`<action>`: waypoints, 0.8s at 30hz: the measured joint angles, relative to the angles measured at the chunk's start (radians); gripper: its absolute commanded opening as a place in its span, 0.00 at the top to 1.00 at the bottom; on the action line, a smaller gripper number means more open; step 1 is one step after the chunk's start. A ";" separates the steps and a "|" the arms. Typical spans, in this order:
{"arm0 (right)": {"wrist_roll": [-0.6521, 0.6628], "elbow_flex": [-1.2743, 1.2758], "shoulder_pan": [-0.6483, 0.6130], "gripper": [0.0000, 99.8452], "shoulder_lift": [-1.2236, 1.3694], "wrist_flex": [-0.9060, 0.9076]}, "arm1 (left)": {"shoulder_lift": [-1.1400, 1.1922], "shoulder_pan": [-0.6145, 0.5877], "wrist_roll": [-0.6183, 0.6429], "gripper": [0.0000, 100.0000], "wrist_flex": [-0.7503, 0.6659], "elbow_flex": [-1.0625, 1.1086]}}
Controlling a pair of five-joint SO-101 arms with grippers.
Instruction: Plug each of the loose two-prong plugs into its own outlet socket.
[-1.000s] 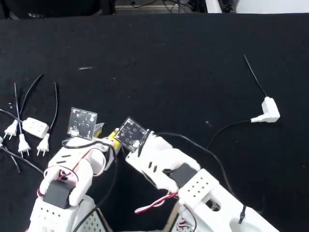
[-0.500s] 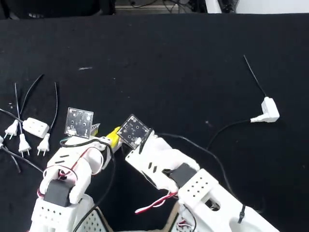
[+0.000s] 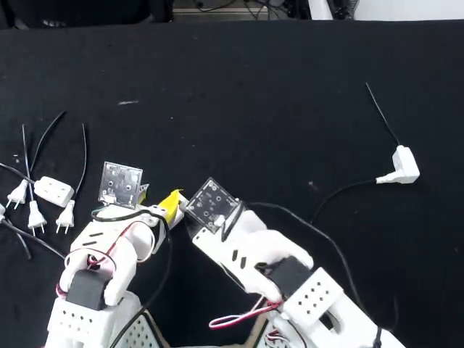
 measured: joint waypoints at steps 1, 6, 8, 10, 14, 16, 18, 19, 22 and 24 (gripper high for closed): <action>0.000 0.000 0.000 0.99 -0.005 0.000 | 0.000 0.000 0.000 0.80 0.000 0.000; -0.008 0.000 0.000 0.99 -0.020 0.014 | 0.000 0.002 0.000 0.80 0.000 0.000; -0.026 0.000 0.000 0.99 -0.020 0.015 | 0.000 0.002 0.000 0.80 0.000 0.000; -0.034 0.000 0.000 0.99 -0.020 0.015 | 0.000 0.002 0.000 0.80 0.000 0.000; -0.035 0.000 0.000 0.99 -0.020 0.015 | 0.000 0.002 0.000 0.80 0.000 0.000; -0.035 0.000 0.000 0.99 -0.020 0.015 | 0.000 0.002 0.000 0.80 0.000 0.000; -0.035 0.000 0.000 0.99 -0.020 0.018 | 0.000 0.002 0.000 0.80 0.000 0.002; -0.035 0.000 0.000 0.99 -0.020 0.018 | 0.000 0.002 0.000 0.80 0.000 0.005; -0.035 0.000 0.000 0.99 -0.020 0.018 | 0.000 0.002 0.000 0.80 0.000 0.006; -0.034 0.000 0.000 0.99 -0.020 0.018 | 0.000 0.003 0.000 0.80 0.000 0.008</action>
